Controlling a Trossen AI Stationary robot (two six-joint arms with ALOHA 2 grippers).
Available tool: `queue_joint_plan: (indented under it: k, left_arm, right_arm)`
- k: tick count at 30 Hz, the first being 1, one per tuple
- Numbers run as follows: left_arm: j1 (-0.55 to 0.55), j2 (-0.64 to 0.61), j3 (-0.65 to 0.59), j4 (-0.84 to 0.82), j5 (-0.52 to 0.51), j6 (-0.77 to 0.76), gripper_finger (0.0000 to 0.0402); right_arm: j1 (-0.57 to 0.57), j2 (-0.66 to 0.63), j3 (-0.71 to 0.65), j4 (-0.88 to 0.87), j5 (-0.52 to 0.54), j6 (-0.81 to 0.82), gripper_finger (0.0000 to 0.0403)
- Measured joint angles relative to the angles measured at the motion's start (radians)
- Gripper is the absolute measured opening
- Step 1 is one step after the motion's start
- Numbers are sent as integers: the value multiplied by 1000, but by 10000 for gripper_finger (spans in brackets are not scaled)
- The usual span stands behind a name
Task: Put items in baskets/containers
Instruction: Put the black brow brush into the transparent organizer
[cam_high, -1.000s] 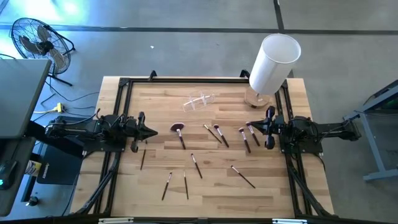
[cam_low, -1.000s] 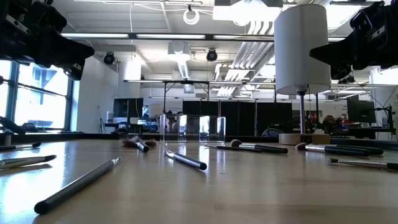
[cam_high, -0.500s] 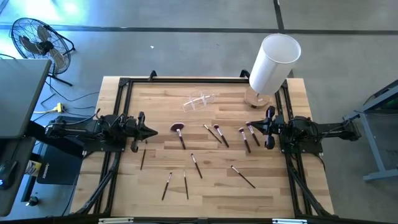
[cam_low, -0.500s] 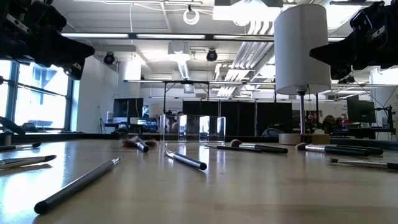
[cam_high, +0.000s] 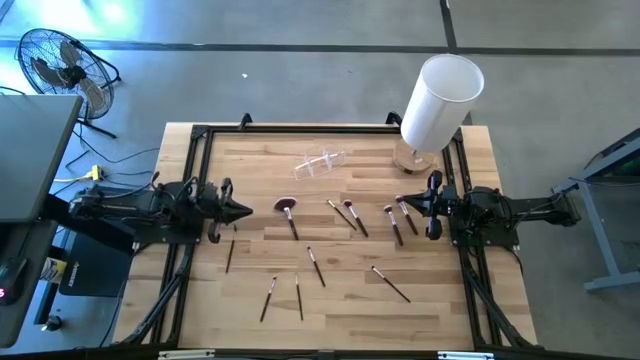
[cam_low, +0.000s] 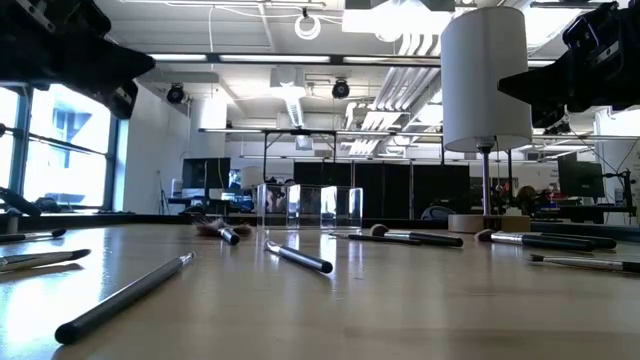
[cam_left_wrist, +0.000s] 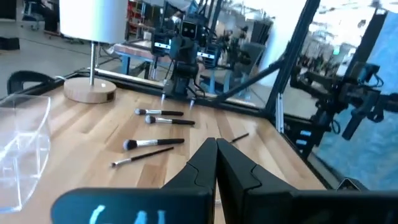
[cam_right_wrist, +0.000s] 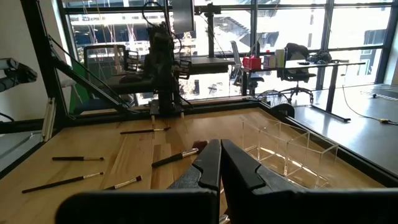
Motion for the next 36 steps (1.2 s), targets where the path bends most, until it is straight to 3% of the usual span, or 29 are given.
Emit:
queue_joint_plan:
  k: [2,8,11,14,17,20,29,36]
  left_arm:
    - [-26,94,65,-24,-80,17,1]
    - [-129,506,306,-248,-474,-20,0]
    - [-138,677,446,-504,-530,-186,1]
    - [-138,830,564,-790,-540,-512,7]
    - [-138,936,619,-1046,-520,-819,20]
    - [-129,1002,614,-1142,-415,-976,43]
    - [-20,1034,482,-943,-76,-1121,141]
    - [-12,1034,419,-883,-53,-1225,175]
  right_arm:
    - [0,0,0,0,0,0,0]
    - [0,0,0,0,0,0,0]
    - [0,0,0,0,0,0,0]
    - [0,0,0,0,0,0,0]
    - [0,0,0,-1,0,0,0]
    - [0,0,0,-1,0,0,0]
    - [0,0,0,-1,0,0,0]
    - [0,0,0,-1,0,0,0]
